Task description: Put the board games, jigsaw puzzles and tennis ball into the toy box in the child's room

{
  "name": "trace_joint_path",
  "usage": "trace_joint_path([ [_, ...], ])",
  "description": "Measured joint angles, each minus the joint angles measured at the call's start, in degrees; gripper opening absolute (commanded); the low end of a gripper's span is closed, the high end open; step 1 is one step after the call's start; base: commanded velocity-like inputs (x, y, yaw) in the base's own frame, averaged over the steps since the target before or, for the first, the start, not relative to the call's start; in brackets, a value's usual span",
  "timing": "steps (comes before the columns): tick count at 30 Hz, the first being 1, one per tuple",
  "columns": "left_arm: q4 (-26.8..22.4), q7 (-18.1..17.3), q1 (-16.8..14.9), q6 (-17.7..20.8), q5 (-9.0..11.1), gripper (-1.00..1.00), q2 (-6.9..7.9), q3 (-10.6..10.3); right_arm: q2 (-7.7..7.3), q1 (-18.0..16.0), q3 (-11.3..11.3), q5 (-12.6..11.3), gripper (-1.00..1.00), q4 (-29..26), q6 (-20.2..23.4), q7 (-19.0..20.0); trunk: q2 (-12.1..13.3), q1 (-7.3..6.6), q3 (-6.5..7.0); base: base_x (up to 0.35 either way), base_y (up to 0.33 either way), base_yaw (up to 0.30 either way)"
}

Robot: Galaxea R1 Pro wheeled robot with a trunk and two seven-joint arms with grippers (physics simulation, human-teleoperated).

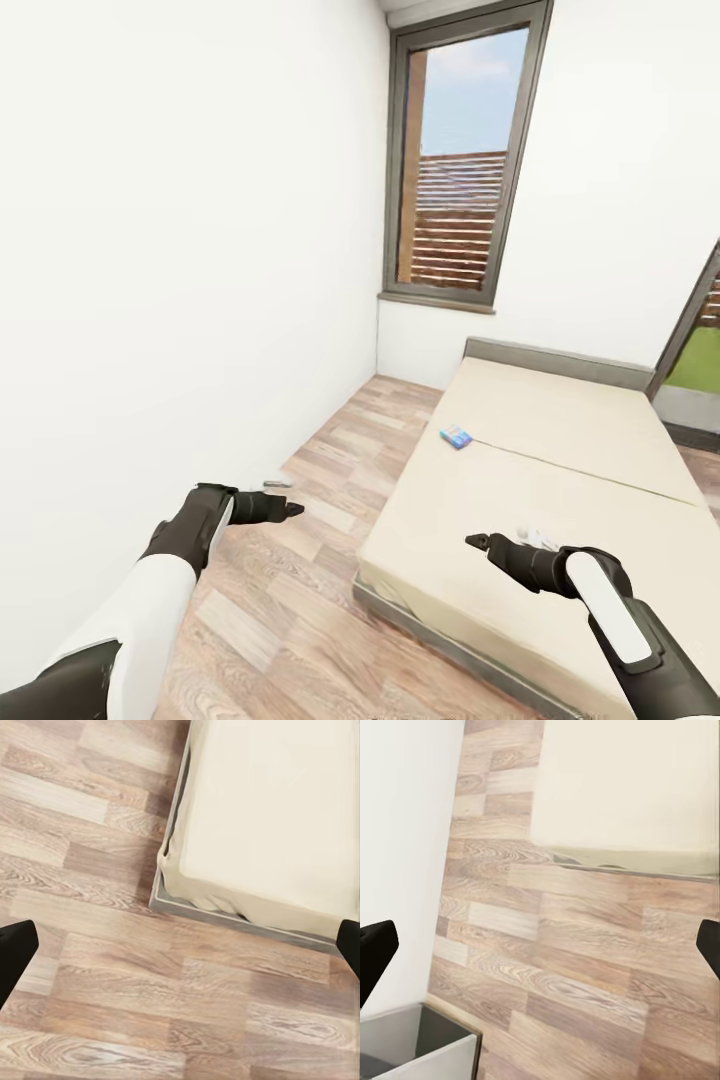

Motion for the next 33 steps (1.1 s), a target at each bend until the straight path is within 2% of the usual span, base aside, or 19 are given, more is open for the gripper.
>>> trace_joint_path([
  [6, 0.0, 2.51, 0.0, 0.11, -0.06, 1.0, -0.05, 0.24, 0.0, 0.06, -0.05, 0.01, 1.0, -0.2, -0.61, 0.0, 0.0, 0.0, -0.32, 0.0, 0.0, -0.235],
  [15, 0.08, 10.59, 0.0, 0.42, 0.09, 1.0, -0.16, 0.39, 0.0, 1.67, -0.12, 0.01, 1.0, -1.61, -3.26, 0.32, 0.0, 0.0, -0.79, 0.0, 0.0, -0.193],
  [16, 0.1, 12.44, 0.0, 0.83, 0.14, 1.0, -0.2, 0.43, -0.03, 2.33, -0.13, 0.01, 1.0, -2.89, -3.51, 0.43, -0.01, 0.0, -0.84, 0.0, 0.0, -0.12],
  [18, 0.11, 13.33, 0.0, 1.13, 0.19, 1.0, -0.23, 0.5, -0.04, 2.73, -0.13, 0.03, 1.0, -3.79, -3.62, 0.47, -0.01, 0.0, -0.93, 0.0, 0.0, -0.079],
  [20, 0.12, 15.59, 0.01, 2.06, 0.31, 1.0, -0.36, 0.99, -0.06, 4.41, -0.13, 0.05, 1.0, -7.26, -4.1, 0.54, -0.01, 0.0, -0.98, 0.0, 0.0, -0.044],
  [27, 0.12, 20.71, 0.01, 3.0, 1.77, 1.0, -1.0, 3.7, -0.12, 10.88, -0.25, 0.4, 1.0, -17.32, -6.68, 0.57, -0.02, 0.0, -1.06, 0.0, 0.0, -0.017],
  [33, 0.14, 25.31, 0.01, 3.15, 2.96, 1.0, -1.42, 4.69, -0.11, 13.43, -0.39, 0.59, 1.0, -20.49, -7.43, 0.46, -0.01, 0.0, -1.06, 0.0, 0.0, -0.003],
])
